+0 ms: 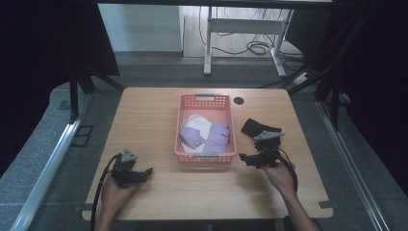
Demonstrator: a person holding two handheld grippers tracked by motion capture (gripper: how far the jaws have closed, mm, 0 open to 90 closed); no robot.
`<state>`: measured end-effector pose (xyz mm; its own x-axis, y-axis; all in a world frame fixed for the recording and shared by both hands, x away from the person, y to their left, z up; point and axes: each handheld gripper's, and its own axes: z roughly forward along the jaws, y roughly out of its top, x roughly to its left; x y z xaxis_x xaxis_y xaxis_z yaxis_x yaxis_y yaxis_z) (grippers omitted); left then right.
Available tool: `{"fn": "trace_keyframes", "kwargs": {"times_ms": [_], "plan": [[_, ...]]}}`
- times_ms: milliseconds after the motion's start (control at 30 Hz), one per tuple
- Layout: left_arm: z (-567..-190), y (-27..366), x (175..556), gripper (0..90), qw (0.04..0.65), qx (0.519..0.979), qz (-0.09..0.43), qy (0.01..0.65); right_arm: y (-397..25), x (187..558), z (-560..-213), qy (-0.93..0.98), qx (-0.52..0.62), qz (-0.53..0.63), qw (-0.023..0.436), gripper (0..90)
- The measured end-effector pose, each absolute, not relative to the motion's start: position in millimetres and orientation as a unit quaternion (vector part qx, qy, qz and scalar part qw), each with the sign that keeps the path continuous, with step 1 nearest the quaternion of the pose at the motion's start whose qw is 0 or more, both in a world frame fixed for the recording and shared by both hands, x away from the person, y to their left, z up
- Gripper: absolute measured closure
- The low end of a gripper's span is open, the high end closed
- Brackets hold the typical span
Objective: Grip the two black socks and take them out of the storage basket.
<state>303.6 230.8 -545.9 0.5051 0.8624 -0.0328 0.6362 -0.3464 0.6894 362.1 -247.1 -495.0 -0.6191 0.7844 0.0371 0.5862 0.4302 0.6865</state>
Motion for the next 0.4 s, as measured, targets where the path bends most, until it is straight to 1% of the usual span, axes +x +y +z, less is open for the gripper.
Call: {"fn": "trace_keyframes", "kwargs": {"times_ms": [133,400], "plan": [[-545.9,230.7,303.6,13.4,0.330,0.802,0.171,0.467,-244.9,362.0,-512.7,0.840,0.407,0.331,0.139,18.5],[-545.8,230.7,303.6,13.4,0.330,0.802,0.171,0.467,-240.5,359.5,-527.5,0.856,0.398,0.303,0.132,18.5]]}}
